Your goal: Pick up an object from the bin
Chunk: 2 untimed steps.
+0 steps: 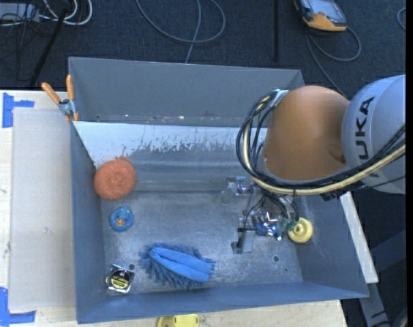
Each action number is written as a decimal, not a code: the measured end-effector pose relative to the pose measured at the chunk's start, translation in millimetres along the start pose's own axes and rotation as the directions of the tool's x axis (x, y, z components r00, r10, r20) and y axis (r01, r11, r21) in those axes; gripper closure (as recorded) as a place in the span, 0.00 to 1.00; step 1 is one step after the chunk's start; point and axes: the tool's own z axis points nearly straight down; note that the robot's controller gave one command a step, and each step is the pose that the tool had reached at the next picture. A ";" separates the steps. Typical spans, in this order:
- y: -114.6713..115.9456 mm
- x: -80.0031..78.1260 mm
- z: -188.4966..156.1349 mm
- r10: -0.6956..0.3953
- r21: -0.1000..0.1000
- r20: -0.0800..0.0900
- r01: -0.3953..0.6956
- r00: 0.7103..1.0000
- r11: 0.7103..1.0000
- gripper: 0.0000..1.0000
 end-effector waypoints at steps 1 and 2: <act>-0.3 -1.5 -4.3 0.002 0.000 0.008 -0.002 1.000 1.000 0.00; -8.2 12.9 21.3 -0.031 0.000 0.011 0.031 0.999 1.000 0.00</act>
Offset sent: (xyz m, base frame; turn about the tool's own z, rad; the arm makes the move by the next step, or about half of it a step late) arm -0.0252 -0.0160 -0.0413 -0.0555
